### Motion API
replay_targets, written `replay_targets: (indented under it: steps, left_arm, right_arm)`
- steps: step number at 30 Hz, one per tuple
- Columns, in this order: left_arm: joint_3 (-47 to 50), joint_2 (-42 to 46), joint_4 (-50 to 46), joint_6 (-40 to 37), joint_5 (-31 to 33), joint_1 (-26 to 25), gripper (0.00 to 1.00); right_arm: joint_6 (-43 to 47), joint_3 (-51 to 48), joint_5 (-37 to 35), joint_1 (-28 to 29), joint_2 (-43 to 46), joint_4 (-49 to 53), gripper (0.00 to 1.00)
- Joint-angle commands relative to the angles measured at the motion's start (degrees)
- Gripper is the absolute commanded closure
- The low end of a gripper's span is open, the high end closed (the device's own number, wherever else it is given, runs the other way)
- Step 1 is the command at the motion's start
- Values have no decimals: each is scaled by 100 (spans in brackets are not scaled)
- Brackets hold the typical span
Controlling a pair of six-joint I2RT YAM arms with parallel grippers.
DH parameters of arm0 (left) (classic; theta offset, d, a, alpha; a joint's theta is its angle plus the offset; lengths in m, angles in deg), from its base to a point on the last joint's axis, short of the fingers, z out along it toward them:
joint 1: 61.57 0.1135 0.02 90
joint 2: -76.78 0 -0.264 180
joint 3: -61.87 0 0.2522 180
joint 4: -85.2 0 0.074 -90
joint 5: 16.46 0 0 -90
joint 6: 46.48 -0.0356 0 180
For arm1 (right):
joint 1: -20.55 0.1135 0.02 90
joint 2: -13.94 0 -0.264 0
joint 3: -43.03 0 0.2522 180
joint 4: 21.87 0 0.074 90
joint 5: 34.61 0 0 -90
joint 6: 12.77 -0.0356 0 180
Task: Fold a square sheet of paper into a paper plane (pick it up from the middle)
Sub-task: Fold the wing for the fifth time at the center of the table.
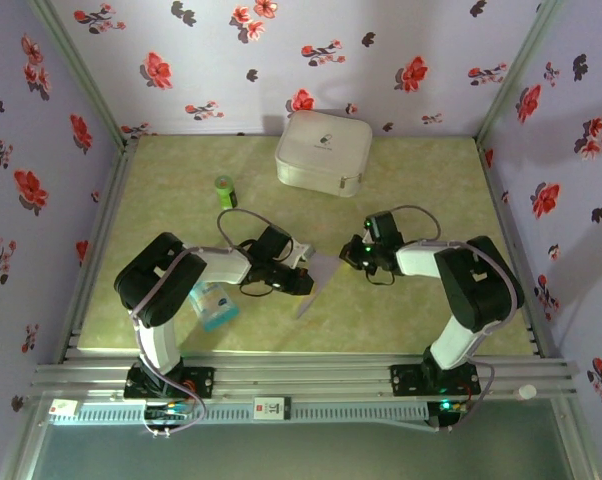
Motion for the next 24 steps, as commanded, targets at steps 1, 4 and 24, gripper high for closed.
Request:
replay_targets:
  steps: [1,4,24]
  left_arm:
    - [388,-268,-1141,-97,366,-95,100]
    - [397,-235,-1090,-50,389,-95,100]
    - [262,42,-1165,122,400,-86,100]
  right_arm:
    - [-45,67,-297,-92,188,47,96]
    - [13,19,-357,36,712,195,95]
    - [-259,-290,-470,1178,259,104,99]
